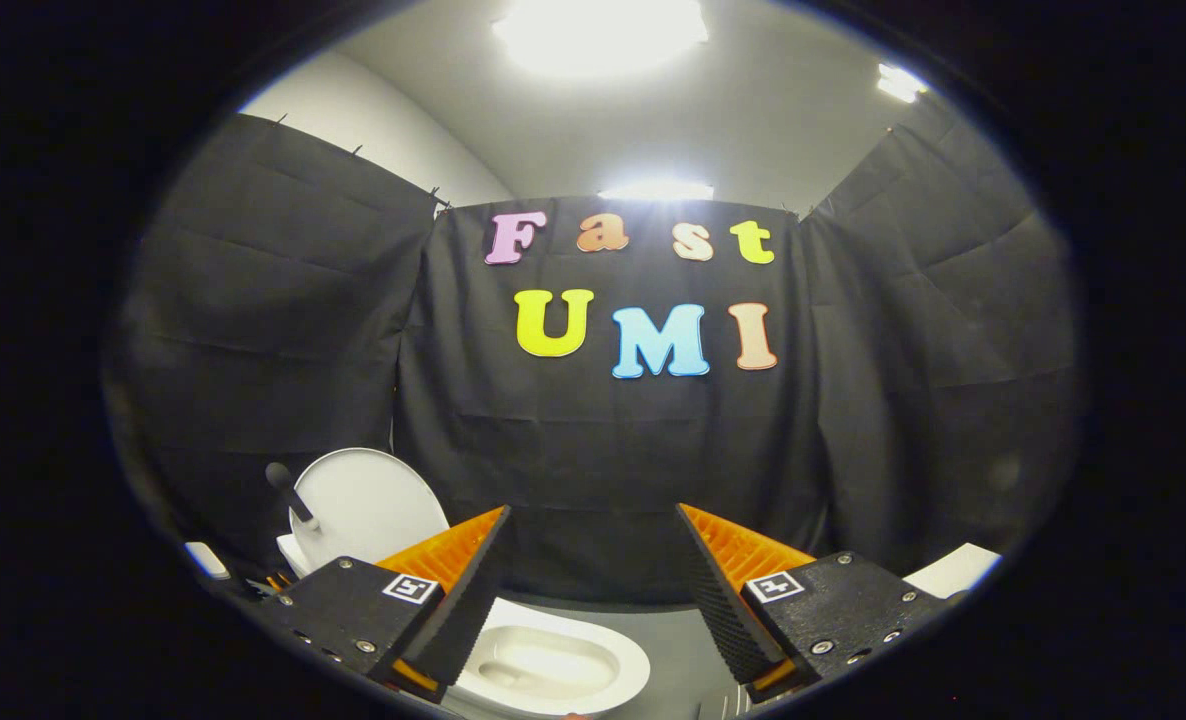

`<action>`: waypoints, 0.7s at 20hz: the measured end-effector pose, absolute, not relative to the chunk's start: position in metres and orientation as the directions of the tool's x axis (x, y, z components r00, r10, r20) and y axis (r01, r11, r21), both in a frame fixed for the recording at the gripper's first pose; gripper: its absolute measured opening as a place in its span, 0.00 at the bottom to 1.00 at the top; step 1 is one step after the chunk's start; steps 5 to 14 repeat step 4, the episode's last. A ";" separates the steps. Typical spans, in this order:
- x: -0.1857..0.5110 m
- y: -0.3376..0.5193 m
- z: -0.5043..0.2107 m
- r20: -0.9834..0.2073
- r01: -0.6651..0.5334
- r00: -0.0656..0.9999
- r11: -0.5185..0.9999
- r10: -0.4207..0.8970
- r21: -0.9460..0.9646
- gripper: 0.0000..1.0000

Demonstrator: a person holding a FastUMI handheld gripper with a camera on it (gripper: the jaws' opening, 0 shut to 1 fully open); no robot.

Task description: Open the toilet lid.

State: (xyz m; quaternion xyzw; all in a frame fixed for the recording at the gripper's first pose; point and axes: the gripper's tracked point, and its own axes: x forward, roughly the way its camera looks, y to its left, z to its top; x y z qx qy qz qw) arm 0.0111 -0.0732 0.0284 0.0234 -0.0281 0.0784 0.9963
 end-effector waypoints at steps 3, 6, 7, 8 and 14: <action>0.005 -0.092 0.033 0.063 -0.132 0.990 0.991 0.129 0.038 0.96; 0.004 -0.095 0.034 0.067 -0.132 0.989 0.991 0.129 0.040 0.96; 0.004 -0.095 0.034 0.067 -0.132 0.989 0.991 0.129 0.040 0.96; 0.004 -0.095 0.034 0.067 -0.132 0.989 0.991 0.129 0.040 0.96; 0.004 -0.095 0.034 0.067 -0.132 0.989 0.991 0.129 0.040 0.96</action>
